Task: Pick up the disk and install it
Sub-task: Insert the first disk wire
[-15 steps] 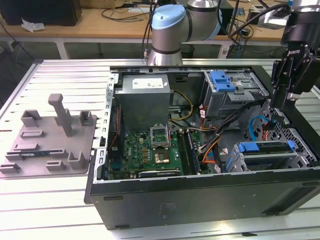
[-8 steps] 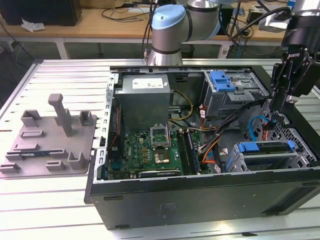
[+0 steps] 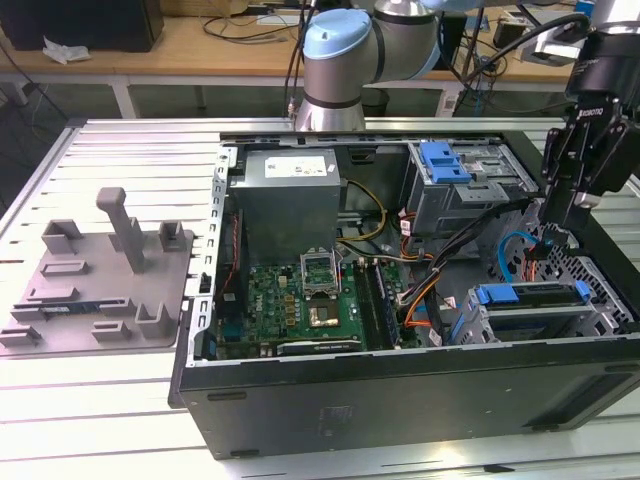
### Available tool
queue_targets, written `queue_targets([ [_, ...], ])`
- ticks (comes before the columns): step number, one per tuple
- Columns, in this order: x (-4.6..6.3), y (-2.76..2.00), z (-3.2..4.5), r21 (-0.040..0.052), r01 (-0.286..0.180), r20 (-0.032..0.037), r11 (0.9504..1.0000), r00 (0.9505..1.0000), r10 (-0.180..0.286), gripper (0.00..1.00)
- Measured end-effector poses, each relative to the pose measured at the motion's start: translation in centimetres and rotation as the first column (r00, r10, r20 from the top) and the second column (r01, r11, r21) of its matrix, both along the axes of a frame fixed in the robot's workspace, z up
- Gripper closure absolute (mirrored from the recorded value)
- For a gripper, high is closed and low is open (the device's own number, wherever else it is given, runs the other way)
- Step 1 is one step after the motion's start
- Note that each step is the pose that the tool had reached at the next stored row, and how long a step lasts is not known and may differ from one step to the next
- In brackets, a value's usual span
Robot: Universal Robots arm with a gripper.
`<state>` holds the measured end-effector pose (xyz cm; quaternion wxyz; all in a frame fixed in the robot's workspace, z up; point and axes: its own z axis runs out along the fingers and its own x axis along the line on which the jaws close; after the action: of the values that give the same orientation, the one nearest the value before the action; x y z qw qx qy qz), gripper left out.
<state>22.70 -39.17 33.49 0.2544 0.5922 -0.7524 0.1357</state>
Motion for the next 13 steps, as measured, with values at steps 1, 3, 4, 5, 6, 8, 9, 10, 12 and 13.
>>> queue_targets([
  [1,0.02,0.0,-0.01,0.0,0.001,0.0,1.0,1.0,-0.001,0.51],
  [3,0.03,-0.01,-0.02,0.0,0.003,-0.0001,1.0,1.0,-0.003,0.51],
  [4,0.04,-0.01,-0.02,0.0,0.004,-0.0001,1.0,1.0,-0.004,0.58],
  [5,0.04,-0.01,-0.03,0.0,0.005,-0.0001,1.0,1.0,-0.005,0.58],
  [6,0.04,-0.01,-0.04,0.0,0.006,-0.0001,1.0,1.0,-0.006,0.58],
  [8,0.06,-0.03,-0.08,0.0003,0.007,-0.0001,1.0,1.0,-0.007,0.58],
  [9,0.06,-0.06,-0.09,0.0001,0.008,-0.0001,1.0,1.0,-0.008,0.58],
  [10,0.07,-0.13,-0.11,-0.0002,0.008,-0.0001,1.0,1.0,-0.008,0.58],
  [12,0.06,-0.38,-0.22,-0.0001,0.008,-0.0001,1.0,1.0,-0.008,0.58],
  [13,0.06,-0.47,-0.27,0.0,0.008,-0.0001,1.0,1.0,-0.008,0.58],
])
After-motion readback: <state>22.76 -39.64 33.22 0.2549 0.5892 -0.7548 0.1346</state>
